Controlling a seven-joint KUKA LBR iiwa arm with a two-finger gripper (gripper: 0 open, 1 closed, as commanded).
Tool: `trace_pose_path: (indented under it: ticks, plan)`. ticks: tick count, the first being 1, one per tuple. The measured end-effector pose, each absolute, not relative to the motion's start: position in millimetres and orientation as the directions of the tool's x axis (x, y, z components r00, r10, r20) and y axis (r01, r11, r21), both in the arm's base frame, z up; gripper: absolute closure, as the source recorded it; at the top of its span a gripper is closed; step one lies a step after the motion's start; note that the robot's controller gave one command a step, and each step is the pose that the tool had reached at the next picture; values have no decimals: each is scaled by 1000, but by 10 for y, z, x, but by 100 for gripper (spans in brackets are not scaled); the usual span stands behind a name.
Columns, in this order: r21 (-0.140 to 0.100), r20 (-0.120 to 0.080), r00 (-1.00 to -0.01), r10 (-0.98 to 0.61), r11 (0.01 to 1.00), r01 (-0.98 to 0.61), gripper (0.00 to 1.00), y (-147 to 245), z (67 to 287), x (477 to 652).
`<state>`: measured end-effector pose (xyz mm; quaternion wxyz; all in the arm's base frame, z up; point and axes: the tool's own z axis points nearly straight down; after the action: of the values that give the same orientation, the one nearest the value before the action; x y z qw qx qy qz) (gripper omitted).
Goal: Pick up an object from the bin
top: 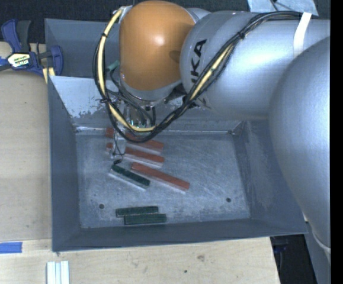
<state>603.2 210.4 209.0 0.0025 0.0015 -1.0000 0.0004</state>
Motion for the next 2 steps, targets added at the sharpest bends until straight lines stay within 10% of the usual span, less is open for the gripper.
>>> trace_pose_path:
  ticks: [1, 2]
  plan:
    - [4, 0, -986, 165, 986, 165, 0, 1498, 693, 5837]
    - [6, -4, -986, 164, 986, 164, 100, 1516, 759, 5859]
